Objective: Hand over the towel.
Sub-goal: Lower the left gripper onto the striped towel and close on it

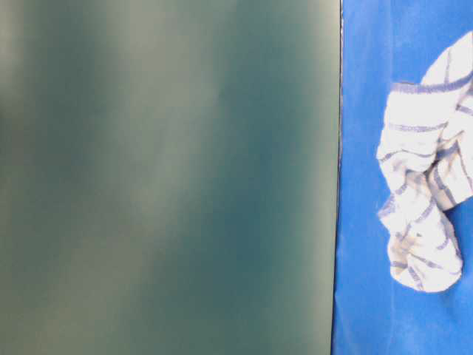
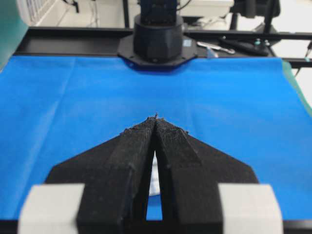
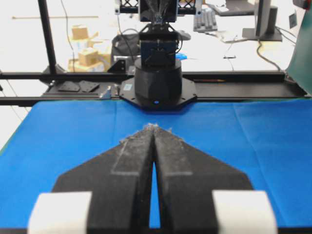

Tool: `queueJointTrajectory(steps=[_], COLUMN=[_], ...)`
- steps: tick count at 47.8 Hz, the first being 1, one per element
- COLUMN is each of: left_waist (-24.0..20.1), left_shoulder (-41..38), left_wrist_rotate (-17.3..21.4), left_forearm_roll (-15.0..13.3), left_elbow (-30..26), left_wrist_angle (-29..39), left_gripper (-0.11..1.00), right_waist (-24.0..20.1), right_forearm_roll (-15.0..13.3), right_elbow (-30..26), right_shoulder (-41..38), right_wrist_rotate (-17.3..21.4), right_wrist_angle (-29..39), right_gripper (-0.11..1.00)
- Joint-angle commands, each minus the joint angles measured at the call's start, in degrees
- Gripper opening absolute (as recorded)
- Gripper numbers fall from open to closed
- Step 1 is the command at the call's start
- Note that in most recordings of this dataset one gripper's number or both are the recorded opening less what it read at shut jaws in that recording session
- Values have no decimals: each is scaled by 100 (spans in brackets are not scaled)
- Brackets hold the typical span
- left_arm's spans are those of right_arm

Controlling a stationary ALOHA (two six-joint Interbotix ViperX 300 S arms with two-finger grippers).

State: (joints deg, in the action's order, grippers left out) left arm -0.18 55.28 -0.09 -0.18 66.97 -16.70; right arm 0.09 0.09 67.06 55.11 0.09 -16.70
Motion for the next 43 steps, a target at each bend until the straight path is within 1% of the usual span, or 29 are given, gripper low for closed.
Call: queueJointTrajectory(steps=[1, 11, 24, 26, 28, 31, 33, 34, 38, 40, 42, 43], left_waist=[-9, -62, -554, -642, -721, -800, -809, -817, -817, -817, -817, -817], left_shoulder=[-141, -650, -1890, -2118, -2347, -2795, -3059, -3199, -3709, -4034, -4298, -4421], left_wrist_rotate=[44, 70, 70, 70, 62, 44, 44, 44, 35, 35, 26, 26], left_forearm_roll=[-79, -79, -88, -88, -88, -88, -88, -88, -88, -88, -88, -88], left_elbow=[-79, -316, -861, -958, -1063, -1283, -1433, -1503, -1793, -1960, -2083, -2136], left_wrist_angle=[-53, -202, -211, -211, -185, -123, -70, -35, 123, 237, 334, 378], left_gripper=[0, 0, 1, 4, 12, 28, 40, 48, 72, 82, 90, 92], right_waist=[18, 26, 18, 18, 18, 26, 18, 18, 18, 18, 18, 18], right_forearm_roll=[-26, -26, -26, -26, -26, -26, -26, -26, -26, -26, -26, -26], right_elbow=[-149, -193, -193, -193, -193, -193, -193, -193, -185, -185, -185, -176], right_shoulder=[-44, -53, -79, -79, -88, -105, -114, -123, -132, -149, -176, -185], right_wrist_rotate=[-53, -44, -26, -26, -26, -26, -18, -9, 9, 9, 9, 9], right_wrist_angle=[-26, 70, 70, 79, 70, 70, 70, 70, 79, 79, 70, 70], right_gripper=[0, 0, 0, 0, 0, 0, 0, 0, 0, 0, 0, 0])
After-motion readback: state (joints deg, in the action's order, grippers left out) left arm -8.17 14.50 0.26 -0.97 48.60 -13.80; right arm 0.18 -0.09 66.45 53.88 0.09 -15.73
